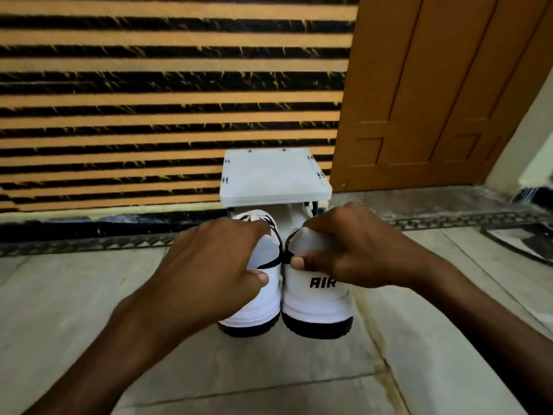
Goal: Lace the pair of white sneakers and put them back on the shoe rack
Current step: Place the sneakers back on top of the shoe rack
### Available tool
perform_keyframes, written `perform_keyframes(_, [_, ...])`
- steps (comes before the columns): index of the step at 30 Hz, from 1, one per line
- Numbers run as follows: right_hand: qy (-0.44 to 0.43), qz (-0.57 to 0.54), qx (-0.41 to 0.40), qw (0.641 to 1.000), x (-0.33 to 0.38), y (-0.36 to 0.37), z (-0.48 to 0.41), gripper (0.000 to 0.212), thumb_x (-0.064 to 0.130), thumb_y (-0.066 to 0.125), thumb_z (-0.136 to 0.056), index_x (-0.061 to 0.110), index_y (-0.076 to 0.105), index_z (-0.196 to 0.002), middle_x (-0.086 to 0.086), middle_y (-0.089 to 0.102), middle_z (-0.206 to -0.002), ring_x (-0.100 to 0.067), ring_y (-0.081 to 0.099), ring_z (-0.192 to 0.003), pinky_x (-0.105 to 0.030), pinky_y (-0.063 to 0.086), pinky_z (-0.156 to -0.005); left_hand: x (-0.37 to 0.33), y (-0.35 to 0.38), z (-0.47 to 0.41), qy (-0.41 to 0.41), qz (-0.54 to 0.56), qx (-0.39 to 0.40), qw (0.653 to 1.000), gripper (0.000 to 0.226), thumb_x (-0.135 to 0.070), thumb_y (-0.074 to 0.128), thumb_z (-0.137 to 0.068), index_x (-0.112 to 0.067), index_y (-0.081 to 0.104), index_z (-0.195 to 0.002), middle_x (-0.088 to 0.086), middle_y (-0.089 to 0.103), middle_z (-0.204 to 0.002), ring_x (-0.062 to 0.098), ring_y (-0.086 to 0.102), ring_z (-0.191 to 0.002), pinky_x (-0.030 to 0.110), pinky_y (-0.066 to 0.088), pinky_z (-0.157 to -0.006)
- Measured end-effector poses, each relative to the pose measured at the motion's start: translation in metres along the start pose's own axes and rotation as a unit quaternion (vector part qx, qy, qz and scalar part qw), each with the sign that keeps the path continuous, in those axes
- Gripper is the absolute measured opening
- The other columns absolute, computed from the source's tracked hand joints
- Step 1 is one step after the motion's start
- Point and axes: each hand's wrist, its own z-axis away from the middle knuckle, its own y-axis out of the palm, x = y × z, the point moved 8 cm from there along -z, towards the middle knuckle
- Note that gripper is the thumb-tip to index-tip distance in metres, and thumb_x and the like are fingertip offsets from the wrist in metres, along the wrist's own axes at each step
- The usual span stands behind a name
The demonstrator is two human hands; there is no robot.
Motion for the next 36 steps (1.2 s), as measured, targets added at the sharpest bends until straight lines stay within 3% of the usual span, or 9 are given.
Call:
perform_keyframes(2, [-0.013, -0.010, -0.021, 1.000, 0.011, -0.024, -0.004, 0.031, 0.051, 0.069, -0.080, 0.034, 0.050, -0.061, 0.012, 0.055, -0.058, -0.001, 0.053, -0.054, -0.016, 0.032, -0.044, -0.002, -0.027, -0.001, 0.000, 0.000, -0.010, 1.000, 0.035, -0.042, 0.060, -0.078, -0.039, 0.049, -0.111, -0.012, 0.064, -0.107, 0.017, 0.058, -0.103, 0.030, 0.034, -0.069])
perform_keyframes(7, [-0.021, 0.022, -0.064, 0.997, 0.031, -0.076, -0.011, 0.039, 0.055, 0.067, -0.079, 0.033, 0.044, -0.056, 0.012, 0.046, -0.051, -0.003, 0.047, -0.049, -0.022, 0.027, -0.047, -0.004, -0.084, 0.001, -0.011, -0.032, -0.046, 0.998, 0.036, -0.051, 0.058, -0.077, -0.040, 0.045, -0.109, -0.013, 0.062, -0.096, 0.017, 0.059, -0.097, 0.032, 0.039, -0.067])
perform_keyframes(13, [-0.039, 0.038, -0.104, 0.993, 0.031, -0.108, -0.036, 0.027, 0.052, 0.065, -0.081, 0.026, 0.060, -0.075, 0.010, 0.058, -0.063, -0.006, 0.052, -0.055, -0.023, 0.034, -0.050, -0.003, -0.119, -0.028, -0.026, -0.035, -0.117, 0.992, 0.035, -0.042, 0.062, -0.078, -0.036, 0.052, -0.110, -0.008, 0.063, -0.103, 0.023, 0.058, -0.102, 0.032, 0.034, -0.068])
perform_keyframes(16, [-0.046, 0.098, -0.151, 0.983, 0.013, -0.095, -0.062, 0.027, 0.051, 0.064, -0.082, 0.024, 0.062, -0.083, 0.013, 0.050, -0.065, -0.014, 0.048, -0.063, -0.028, 0.034, -0.064, 0.004, -0.100, -0.066, -0.037, -0.073, -0.143, 0.986, 0.035, -0.038, 0.064, -0.078, -0.032, 0.054, -0.111, -0.002, 0.066, -0.105, 0.026, 0.060, -0.102, 0.031, 0.031, -0.069])
perform_keyframes(20, [0.003, 0.126, -0.151, 0.980, -0.027, -0.068, -0.098, 0.037, 0.049, 0.059, -0.088, 0.019, 0.061, -0.110, -0.003, 0.064, -0.093, -0.025, 0.056, -0.095, -0.035, 0.033, -0.079, 0.030, -0.059, -0.119, -0.067, -0.059, -0.158, 0.983, 0.034, -0.032, 0.065, -0.079, -0.024, 0.057, -0.112, 0.001, 0.068, -0.105, 0.027, 0.061, -0.103, 0.033, 0.038, -0.076])
perform_keyframes(24, [0.042, 0.104, -0.125, 0.986, -0.061, -0.039, -0.126, 0.038, 0.050, 0.056, -0.090, 0.017, 0.059, -0.109, -0.005, 0.068, -0.098, -0.024, 0.060, -0.099, -0.046, 0.037, -0.096, 0.056, -0.014, -0.157, -0.092, -0.030, -0.148, 0.984, 0.035, -0.026, 0.066, -0.079, -0.022, 0.059, -0.113, 0.002, 0.069, -0.106, 0.027, 0.062, -0.103, 0.036, 0.044, -0.083])
perform_keyframes(31, [0.082, 0.065, -0.124, 0.987, -0.097, -0.016, -0.163, 0.043, 0.045, 0.058, -0.090, 0.018, 0.057, -0.124, -0.008, 0.066, -0.120, -0.028, 0.056, -0.118, -0.050, 0.034, -0.101, 0.082, 0.028, -0.197, -0.088, -0.035, -0.145, 0.985, 0.031, -0.026, 0.066, -0.076, -0.021, 0.061, -0.107, 0.004, 0.071, -0.100, 0.027, 0.064, -0.097, 0.035, 0.050, -0.077])
perform_keyframes(36, [0.076, 0.090, -0.123, 0.985, -0.113, -0.006, -0.179, 0.037, 0.036, 0.060, -0.091, 0.018, 0.055, -0.122, -0.007, 0.062, -0.122, -0.027, 0.051, -0.119, -0.051, 0.037, -0.097, 0.087, 0.033, -0.215, -0.090, -0.021, -0.158, 0.983, 0.031, -0.024, 0.068, -0.078, -0.020, 0.061, -0.108, 0.004, 0.069, -0.104, 0.026, 0.061, -0.103, 0.039, 0.049, -0.084])
